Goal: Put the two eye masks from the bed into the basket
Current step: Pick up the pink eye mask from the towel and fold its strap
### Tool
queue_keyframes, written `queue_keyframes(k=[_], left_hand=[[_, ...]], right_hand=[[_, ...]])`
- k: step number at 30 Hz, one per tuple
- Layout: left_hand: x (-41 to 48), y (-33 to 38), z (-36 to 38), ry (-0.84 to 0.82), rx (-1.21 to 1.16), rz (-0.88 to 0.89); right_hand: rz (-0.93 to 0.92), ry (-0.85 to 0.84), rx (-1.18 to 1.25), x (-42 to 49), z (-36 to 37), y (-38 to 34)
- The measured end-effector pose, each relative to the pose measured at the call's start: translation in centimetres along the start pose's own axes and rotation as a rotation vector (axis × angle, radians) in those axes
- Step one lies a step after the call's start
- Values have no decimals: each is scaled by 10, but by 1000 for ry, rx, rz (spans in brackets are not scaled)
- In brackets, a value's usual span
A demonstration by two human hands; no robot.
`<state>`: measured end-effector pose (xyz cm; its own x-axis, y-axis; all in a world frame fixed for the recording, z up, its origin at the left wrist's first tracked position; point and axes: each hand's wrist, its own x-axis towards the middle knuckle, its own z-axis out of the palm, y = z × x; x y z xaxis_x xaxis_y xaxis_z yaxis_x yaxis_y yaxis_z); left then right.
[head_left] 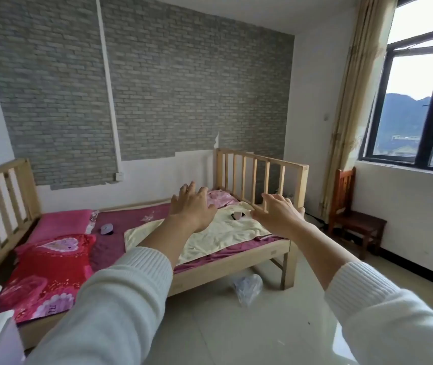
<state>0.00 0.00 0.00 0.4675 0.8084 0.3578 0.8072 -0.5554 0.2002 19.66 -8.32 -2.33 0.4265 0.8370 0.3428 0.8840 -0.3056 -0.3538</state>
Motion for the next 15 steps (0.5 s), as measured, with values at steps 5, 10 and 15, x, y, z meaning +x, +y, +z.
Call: queue_keyframes(k=[5, 10, 15], left_hand=[[106, 15, 46, -8, -4, -37], [205, 28, 95, -20, 21, -15], [298, 28, 144, -34, 33, -13]], right_hand=[[-6, -10, -23, 103, 14, 42], [-1, -54, -32, 204, 38, 83], [10, -72, -45, 294, 85, 117]])
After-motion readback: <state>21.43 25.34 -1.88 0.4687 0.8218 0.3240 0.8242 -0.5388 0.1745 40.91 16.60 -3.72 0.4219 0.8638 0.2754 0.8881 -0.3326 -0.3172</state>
